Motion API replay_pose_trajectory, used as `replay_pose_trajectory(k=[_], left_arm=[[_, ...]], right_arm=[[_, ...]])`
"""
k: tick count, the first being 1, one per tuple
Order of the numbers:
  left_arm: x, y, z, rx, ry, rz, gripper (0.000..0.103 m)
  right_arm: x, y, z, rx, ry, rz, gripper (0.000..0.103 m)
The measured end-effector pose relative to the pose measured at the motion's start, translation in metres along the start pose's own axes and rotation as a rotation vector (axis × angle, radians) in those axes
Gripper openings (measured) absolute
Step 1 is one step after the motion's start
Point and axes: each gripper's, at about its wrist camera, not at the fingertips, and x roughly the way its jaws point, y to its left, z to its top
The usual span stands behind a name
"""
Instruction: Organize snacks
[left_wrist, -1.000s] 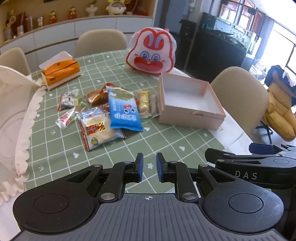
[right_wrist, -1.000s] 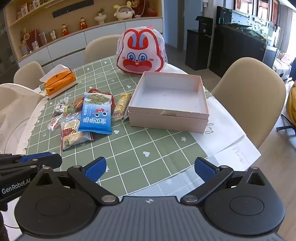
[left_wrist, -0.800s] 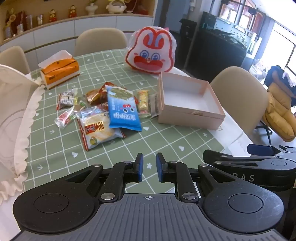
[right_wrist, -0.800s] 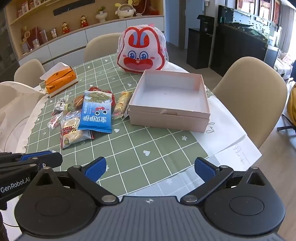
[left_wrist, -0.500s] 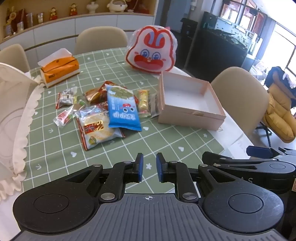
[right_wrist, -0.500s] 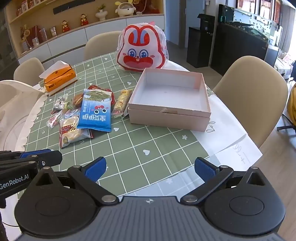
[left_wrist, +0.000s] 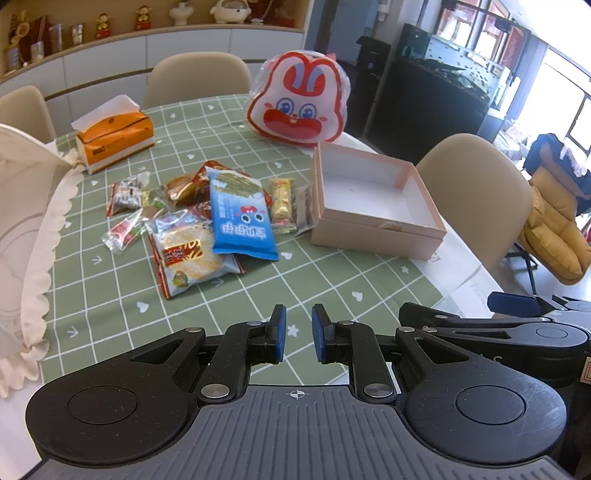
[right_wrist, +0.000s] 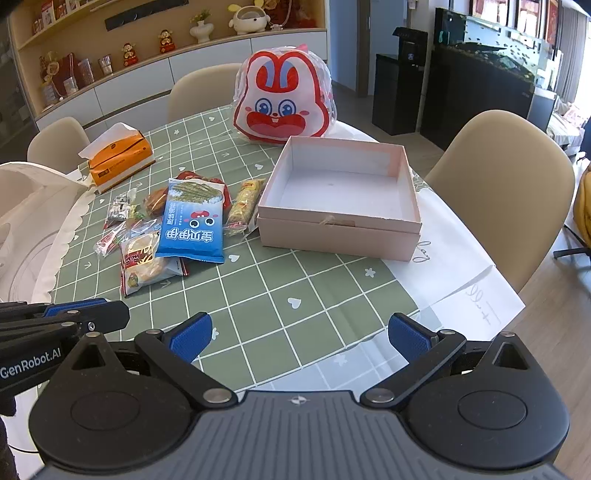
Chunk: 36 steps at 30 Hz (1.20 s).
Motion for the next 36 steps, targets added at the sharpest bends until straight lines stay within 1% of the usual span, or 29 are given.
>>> replay_pose_trajectory(k=[18,36], left_arm=[[-0.0004,-0.0034,-0.0022,0.012,0.002,-0.016,0.02],[0.0041,0.0,-0.0004,-0.001,0.022,-0.006,0.02]], right_arm=[[-0.0028,-0.0008,-0.0037,0.019,-0.004,-0.001,0.102],[-0.0013,-0.0011,-0.0021,0.02,0.002,-0.001,0.102]])
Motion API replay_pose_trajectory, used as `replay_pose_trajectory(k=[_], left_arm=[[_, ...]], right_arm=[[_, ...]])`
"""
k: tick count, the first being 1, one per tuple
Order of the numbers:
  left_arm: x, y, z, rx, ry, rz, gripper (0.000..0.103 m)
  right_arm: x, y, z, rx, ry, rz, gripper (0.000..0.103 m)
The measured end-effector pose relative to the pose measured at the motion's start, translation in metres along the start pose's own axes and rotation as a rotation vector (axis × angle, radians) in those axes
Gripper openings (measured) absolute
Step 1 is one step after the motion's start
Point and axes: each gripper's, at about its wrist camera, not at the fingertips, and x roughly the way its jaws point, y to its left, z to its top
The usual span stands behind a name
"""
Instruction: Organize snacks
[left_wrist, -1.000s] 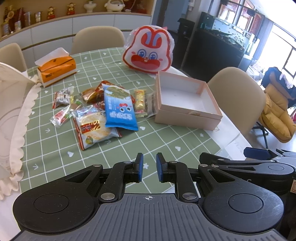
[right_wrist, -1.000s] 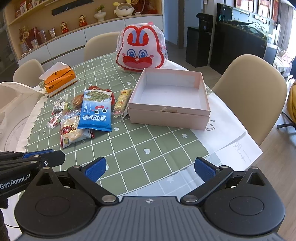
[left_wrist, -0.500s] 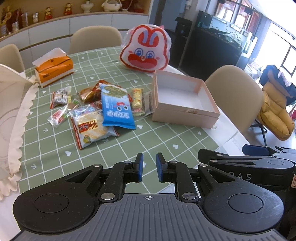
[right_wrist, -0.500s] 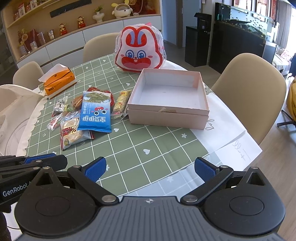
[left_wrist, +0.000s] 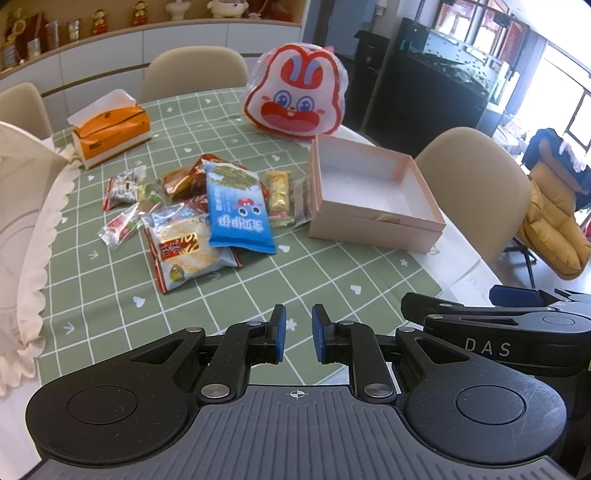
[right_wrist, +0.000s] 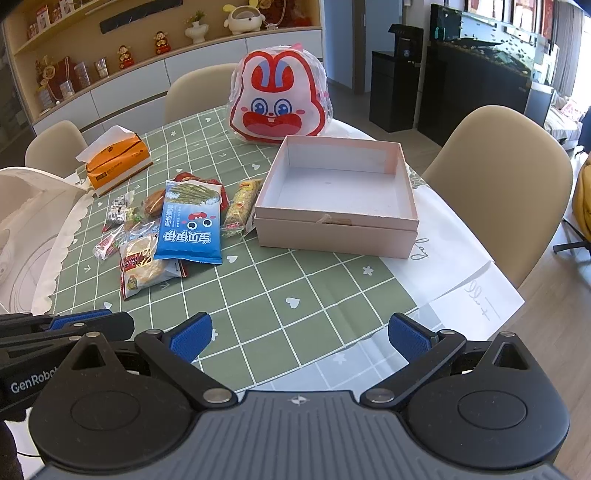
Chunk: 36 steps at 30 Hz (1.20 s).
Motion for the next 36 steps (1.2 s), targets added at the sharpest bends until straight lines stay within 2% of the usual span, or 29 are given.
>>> replay_pose_trajectory(k=[11,22,29,33,36], left_arm=[[0.004,0.006,0.003,-0.016,0.009,0.008,0.02],[0.027,0.023,0.008,-0.039,0.047,0.004,0.02],[0.056,0.049,0.014,-0.104,0.099,-0.097,0.02],[0.072,0.068,0.02,-0.12,0.116,-0.082,0.02],[0.08,0.096,0.028,-0.123,0.062,-0.126,0.02]], right_arm=[[0.009,0.001,0.005,0.002,0.018,0.001,0.102],[0.029,0.002,0.013,0.003,0.033,-0.02,0.102],[0.05,0.01,0.023,-0.018,0.036,-0.024,0.102],[0.063,0.023,0.032,-0.079,-0.016,-0.027,0.102],[0.076,0.047,0.047,-0.203,-0.08,-0.031,0.102]])
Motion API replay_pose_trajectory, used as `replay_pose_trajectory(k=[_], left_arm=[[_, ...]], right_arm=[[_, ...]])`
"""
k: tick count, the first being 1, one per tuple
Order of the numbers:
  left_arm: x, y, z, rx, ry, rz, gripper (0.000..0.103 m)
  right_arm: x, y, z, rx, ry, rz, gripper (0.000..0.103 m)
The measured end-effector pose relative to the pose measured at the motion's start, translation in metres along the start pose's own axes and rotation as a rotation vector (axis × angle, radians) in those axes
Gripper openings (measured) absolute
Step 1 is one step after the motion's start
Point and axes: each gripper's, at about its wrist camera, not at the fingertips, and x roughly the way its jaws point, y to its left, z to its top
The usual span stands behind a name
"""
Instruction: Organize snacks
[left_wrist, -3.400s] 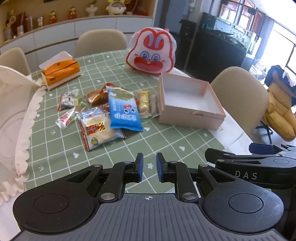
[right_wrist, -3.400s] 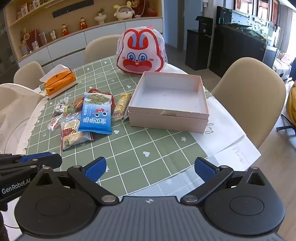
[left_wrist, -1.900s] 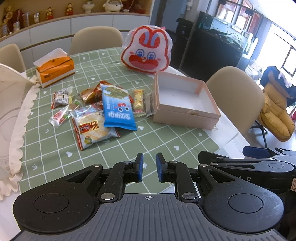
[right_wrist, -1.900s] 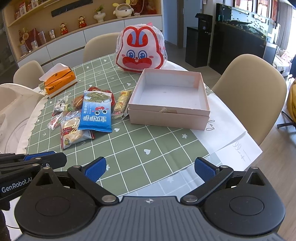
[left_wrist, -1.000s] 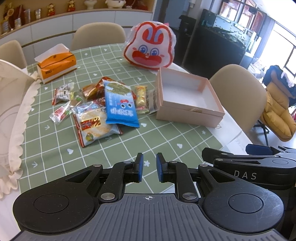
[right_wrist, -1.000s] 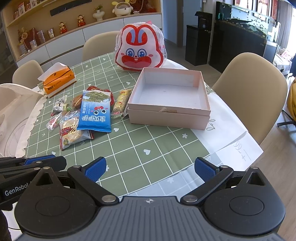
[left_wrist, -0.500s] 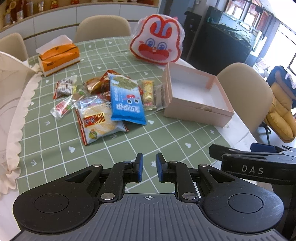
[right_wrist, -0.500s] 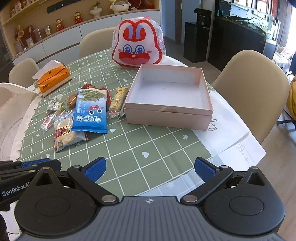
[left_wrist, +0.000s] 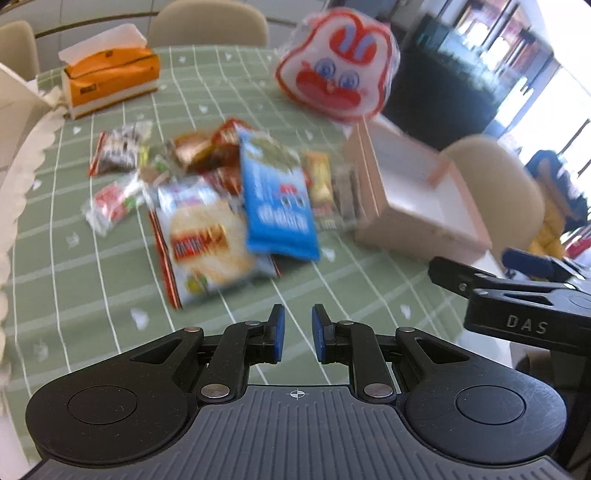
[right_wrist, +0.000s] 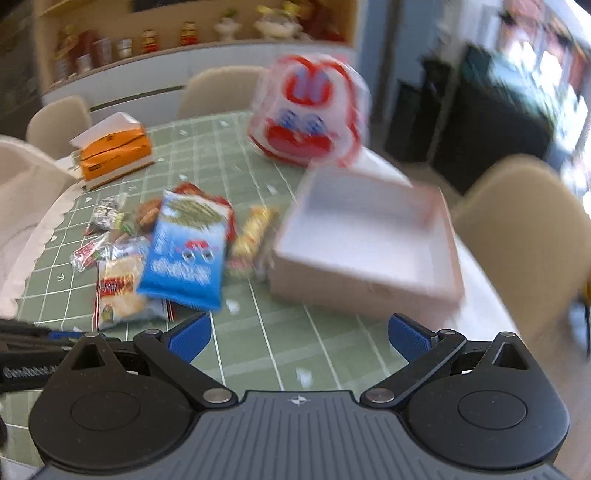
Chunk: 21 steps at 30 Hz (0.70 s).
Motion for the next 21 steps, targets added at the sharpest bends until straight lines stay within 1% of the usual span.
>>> replay_pose_trajectory(k=[1,2,3,4,6,10,13,15,17,20,21], left_arm=[[0.001,0.012,0.006,-0.005,-0.023,-0.008,0.02],[0.002,0.026,0.013,-0.008,-0.046,-0.002,0.021],[0.004,0.039,0.019,-0.015,-0.06,0.023,0.021],[0.004,0.054,0.026,-0.033,-0.064,0.064,0.021],[-0.001,0.079,0.035,-0.083,-0.083,0.127,0.022],[-0.014,0.114,0.035,-0.164,-0.1,0.201,0.022],[-0.018,0.128,0.028,-0.168,-0.1,0.219,0.022],[-0.021,0.135,0.024,-0.176,-0.096,0.222,0.022],[-0.021,0.144,0.021,-0.189,-0.091,0.227,0.022],[-0.023,0.155,0.019,-0.199,-0.093,0.214,0.022],[-0.024,0.158,0.019,-0.2,-0.095,0.205,0.022]], right_arm=[[0.006,0.007,0.008,-0.041,-0.02,0.006,0.102],[0.011,0.014,0.016,-0.074,-0.035,0.012,0.102],[0.017,0.022,0.023,-0.105,-0.048,0.022,0.102],[0.025,0.031,0.034,-0.131,-0.057,0.043,0.102],[0.044,0.055,0.056,-0.163,-0.055,0.129,0.102],[0.083,0.112,0.082,-0.183,-0.016,0.331,0.102],[0.124,0.165,0.097,-0.183,0.043,0.431,0.102],[0.153,0.199,0.103,-0.179,0.093,0.45,0.101],[0.177,0.23,0.105,-0.197,0.119,0.445,0.099],[0.204,0.258,0.105,-0.197,0.16,0.4,0.099],[0.21,0.262,0.105,-0.203,0.164,0.387,0.097]])
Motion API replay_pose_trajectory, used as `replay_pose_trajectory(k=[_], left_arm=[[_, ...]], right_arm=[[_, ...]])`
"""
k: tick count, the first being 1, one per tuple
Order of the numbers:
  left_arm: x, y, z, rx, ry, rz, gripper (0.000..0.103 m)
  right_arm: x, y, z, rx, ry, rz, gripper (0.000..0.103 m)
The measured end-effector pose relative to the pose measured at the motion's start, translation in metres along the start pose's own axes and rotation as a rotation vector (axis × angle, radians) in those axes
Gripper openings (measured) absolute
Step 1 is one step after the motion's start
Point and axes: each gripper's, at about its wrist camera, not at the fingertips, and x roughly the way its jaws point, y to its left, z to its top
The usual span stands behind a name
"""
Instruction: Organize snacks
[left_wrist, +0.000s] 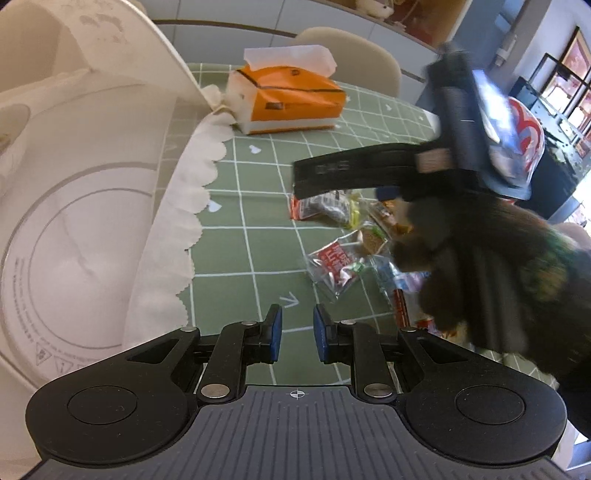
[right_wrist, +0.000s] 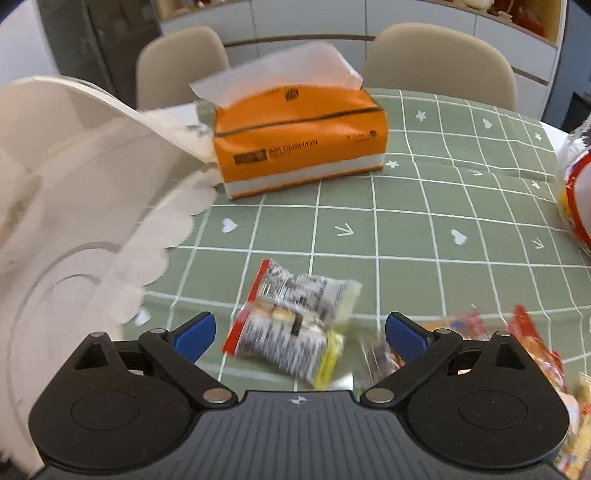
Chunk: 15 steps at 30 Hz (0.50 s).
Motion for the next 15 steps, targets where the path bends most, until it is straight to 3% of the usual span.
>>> replay_pose_trajectory(k=[1,6,15], left_arm=[[-0.001,0.002,0.0,-0.002,-0.002,-0.009,0.022],[-0.002,0.007,0.001,-0.007,0.001,-0.029,0.022],[0.0,-0.004,-0.008,-0.01,0.029,-0.073,0.022]], right_arm=[[0.007,0.002,0.001,-0.005,0.015,0.0,0.095],[0.0,-0.006,-0.001,-0.003,0.032,0.008,0.065],[-0.063,-0.028,-0.019,0.048,0.031,0.089,0.054]])
